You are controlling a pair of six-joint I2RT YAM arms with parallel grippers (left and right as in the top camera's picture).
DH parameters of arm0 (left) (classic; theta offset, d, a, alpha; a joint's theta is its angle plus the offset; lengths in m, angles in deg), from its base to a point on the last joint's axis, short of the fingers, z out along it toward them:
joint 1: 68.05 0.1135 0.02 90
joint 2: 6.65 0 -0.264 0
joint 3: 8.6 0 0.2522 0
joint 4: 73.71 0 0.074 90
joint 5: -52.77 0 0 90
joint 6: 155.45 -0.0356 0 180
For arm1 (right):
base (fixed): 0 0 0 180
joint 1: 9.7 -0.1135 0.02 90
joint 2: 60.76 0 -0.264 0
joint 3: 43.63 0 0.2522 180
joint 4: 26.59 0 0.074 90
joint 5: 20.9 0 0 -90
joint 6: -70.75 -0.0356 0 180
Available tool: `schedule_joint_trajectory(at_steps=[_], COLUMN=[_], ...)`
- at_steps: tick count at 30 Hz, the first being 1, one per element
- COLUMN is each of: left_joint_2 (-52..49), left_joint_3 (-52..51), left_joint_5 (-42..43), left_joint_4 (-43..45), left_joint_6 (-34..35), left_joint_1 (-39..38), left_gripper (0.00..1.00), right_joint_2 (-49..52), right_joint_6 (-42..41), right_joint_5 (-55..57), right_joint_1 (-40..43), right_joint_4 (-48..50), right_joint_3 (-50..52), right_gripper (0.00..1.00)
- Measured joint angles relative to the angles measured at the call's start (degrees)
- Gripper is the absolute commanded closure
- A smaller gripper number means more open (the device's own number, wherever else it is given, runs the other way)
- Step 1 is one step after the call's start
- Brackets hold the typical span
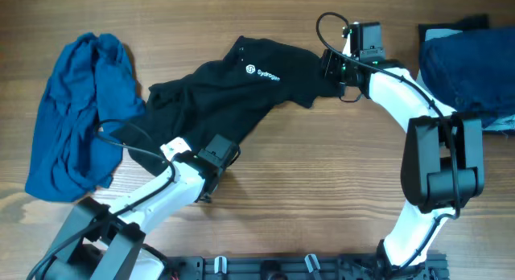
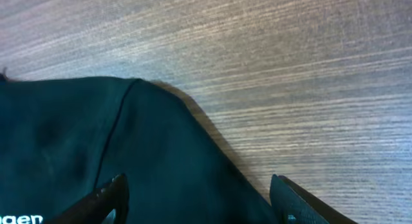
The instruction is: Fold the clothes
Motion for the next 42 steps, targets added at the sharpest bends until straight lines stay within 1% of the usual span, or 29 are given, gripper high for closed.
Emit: schedule_joint_trajectory(at_steps=[6,15,17,20,22,25,26,30,31,32,34,37,40,42], left_joint_2=[2.25,14.82,16.55,17.84,18.01,18.01,18.01,18.01,18.01,18.01,18.01,18.01,18.01,18.01], left_joint_3=[-0.31,-0.22,-0.22,-0.22,-0.22,-0.22,-0.22,-0.22,-0.22,-0.22,-0.22,-0.22,-0.22,-0.22], left_joint_5=[0.26,-0.66,-1.07,-1.62,-1.9,-2.19,-2.23,-2.58,-2.58,-2.58,-2.58,-2.58,-2.6,-2.64], left_joint_4=[-3.19,-3.76,-3.8,-3.8,-3.8,-3.82,-3.82,-3.82,-3.8,-3.82,-3.85,-4.02,-4.02,-4.04], left_joint_6=[0.02,-0.87,-1.44,-1.95,-2.16,-2.19,-2.19,-2.21,-2.21,-2.21,-2.25,-2.4,-2.56,-2.58], left_joint_1=[0.07,0.07,0.07,0.07,0.07,0.07,0.07,0.07,0.07,0.07,0.07,0.07,0.07,0.07], left_gripper=[0.96,0.96,0.96,0.96,0.96,0.96,0.96,0.96,0.96,0.96,0.96,0.96,0.96,0.96], right_joint_2=[0.04,3.61,3.63,3.63,3.63,3.63,3.63,3.61,3.61,3.56,3.56,3.52,3.48,3.41], right_joint_6=[0.0,0.17,0.22,0.09,0.33,0.39,0.42,0.66,0.83,1.88,2.89,4.72,6.93,7.87], right_joint_5=[-0.02,0.0,-0.02,0.0,0.02,-0.02,-0.04,-0.28,-0.59,-0.81,-1.18,-1.18,-1.14,-1.11], right_joint_1=[0.0,0.0,0.0,0.0,0.0,0.0,0.0,-0.04,-0.07,-0.11,-0.11,-0.11,-0.11,-0.11], right_joint_4=[-1.2,-3.85,-4.76,-6.03,-7.06,-8.39,-8.9,-10.73,-10.99,-11.56,-12.26,-14.95,-17.14,-17.94], right_joint_3=[0.0,-0.07,-0.46,-0.55,-0.61,-0.83,-0.94,-1.6,-1.7,-1.95,-2.25,-2.8,-3.1,-3.13], right_gripper=[0.29,0.36,0.4,0.54,0.59,0.57,0.52,0.26,0.21,0.2,0.18,0.19,0.24,0.32])
